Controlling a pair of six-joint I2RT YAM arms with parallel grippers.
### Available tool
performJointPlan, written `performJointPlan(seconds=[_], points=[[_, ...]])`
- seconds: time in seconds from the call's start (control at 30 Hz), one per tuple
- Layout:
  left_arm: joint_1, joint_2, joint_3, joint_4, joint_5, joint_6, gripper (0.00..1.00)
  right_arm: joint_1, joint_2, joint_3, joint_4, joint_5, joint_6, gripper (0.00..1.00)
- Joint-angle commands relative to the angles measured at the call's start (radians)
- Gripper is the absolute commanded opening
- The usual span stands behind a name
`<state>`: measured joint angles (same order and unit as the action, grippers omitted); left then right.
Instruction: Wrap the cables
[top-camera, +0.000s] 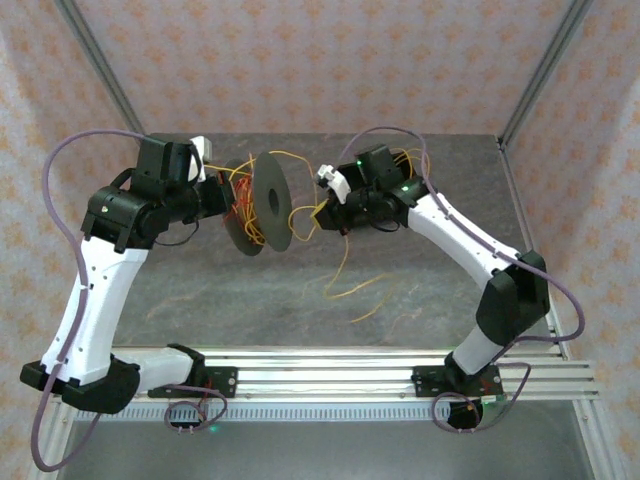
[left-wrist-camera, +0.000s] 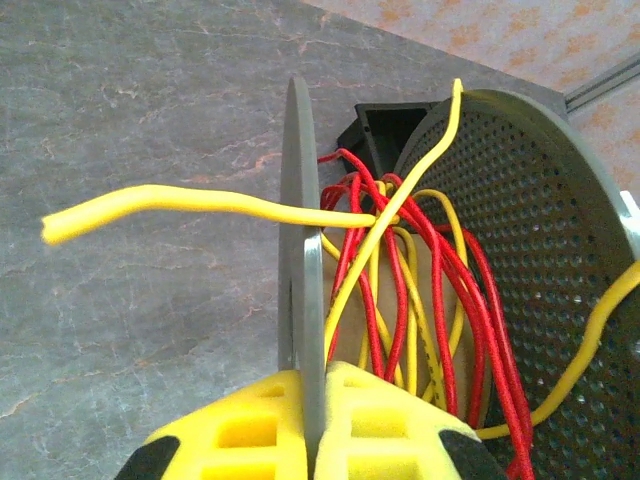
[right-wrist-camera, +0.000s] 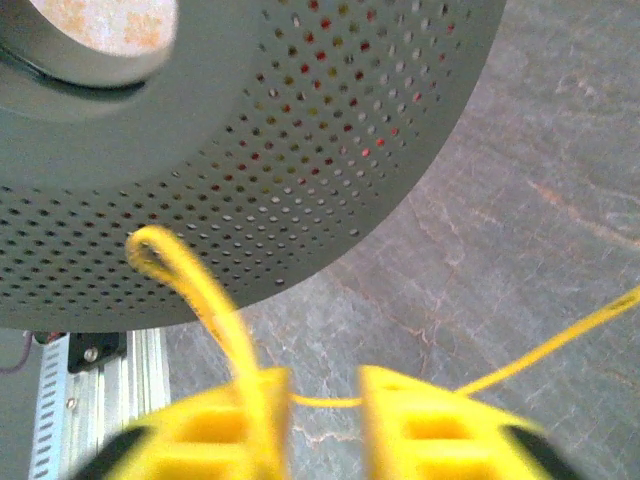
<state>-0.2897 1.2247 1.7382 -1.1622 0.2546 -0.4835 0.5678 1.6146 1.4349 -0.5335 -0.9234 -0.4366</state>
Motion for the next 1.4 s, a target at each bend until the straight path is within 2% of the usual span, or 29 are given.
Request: performJointPlan(seconds=[0.0,0.17,0.33,0.47,0.67,0.9,1.1,1.37], points=[[0.045,-0.012,0.069,0.118,0.03,-0.09,0.0,0.01,-0.035,-0.031,0.006,0.036,0.012,0.0],[0.165,-0.028,0.067,0.265,0.083,-0.229,0.0,0.009,-0.085,-0.16,0.054,0.183,0.039,0.0],[0.262,0.021,0.084,0.395,0.214,-0.35,0.0,0.011,-0.083,-0.223,0.059,0.194,0.056,0.0],[0.275,0.06,0.113,0.411,0.123,-0.338,0.0,0.034,-0.152,-0.263,0.082,0.173,0.067,0.0],[0.279,0.115,0.08,0.47,-0.144,-0.292,0.0,0.095,-0.3,-0.286,0.066,0.167,0.064,0.0],[0.279,0.188,0.017,0.597,-0.33,-0.32,0.0,0.235,-0.424,-0.286,0.05,0.152,0.103,0.0],[0.273,0.25,-0.004,0.62,-0.365,-0.322,0.0,0.339,-0.482,-0.246,0.058,0.168,0.138,0.0],[0.203,0.285,-0.049,0.57,-0.367,-0.182,0.0,0.352,-0.473,-0.092,0.113,0.187,0.19,0.0]])
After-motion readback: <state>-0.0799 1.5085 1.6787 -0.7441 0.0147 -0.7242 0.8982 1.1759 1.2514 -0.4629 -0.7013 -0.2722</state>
